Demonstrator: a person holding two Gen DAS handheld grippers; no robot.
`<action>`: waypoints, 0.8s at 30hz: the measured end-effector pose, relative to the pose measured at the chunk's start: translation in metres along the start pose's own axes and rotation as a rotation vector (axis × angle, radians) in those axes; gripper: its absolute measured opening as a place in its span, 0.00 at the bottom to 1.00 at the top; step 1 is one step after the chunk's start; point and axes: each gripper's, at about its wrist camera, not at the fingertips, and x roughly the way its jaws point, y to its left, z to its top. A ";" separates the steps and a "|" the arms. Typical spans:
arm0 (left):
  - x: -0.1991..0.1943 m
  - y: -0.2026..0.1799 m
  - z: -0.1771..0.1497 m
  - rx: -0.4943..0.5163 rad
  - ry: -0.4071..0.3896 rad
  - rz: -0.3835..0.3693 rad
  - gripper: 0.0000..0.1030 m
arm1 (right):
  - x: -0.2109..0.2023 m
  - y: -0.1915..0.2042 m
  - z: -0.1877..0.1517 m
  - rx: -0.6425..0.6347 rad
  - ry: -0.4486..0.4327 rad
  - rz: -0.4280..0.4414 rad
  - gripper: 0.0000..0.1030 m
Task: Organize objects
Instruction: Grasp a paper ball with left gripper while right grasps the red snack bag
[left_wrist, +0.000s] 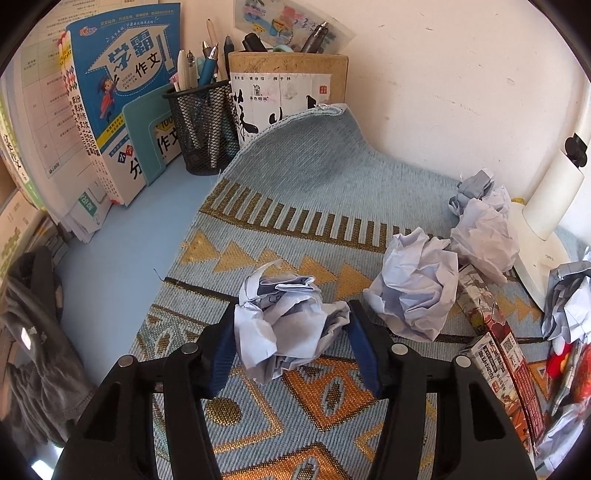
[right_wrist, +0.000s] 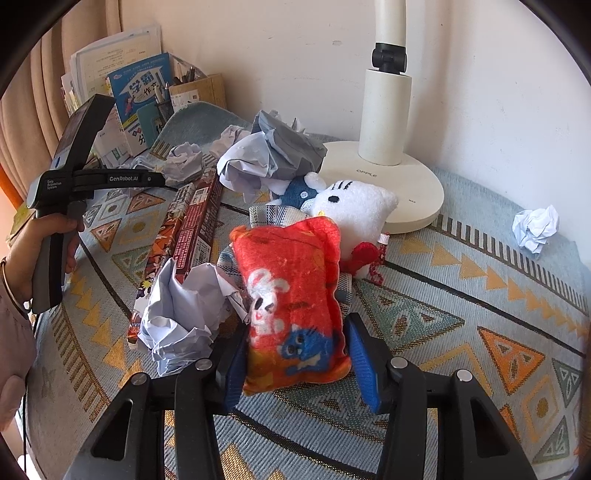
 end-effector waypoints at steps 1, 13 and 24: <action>-0.001 -0.001 0.000 0.005 -0.001 0.006 0.52 | 0.000 -0.001 0.000 0.002 -0.001 0.002 0.47; -0.039 -0.010 -0.019 0.000 -0.144 -0.002 0.51 | -0.036 -0.019 -0.003 0.148 -0.111 -0.077 0.47; -0.109 -0.095 -0.017 0.105 -0.237 -0.135 0.51 | -0.058 -0.045 0.003 0.218 -0.153 -0.094 0.34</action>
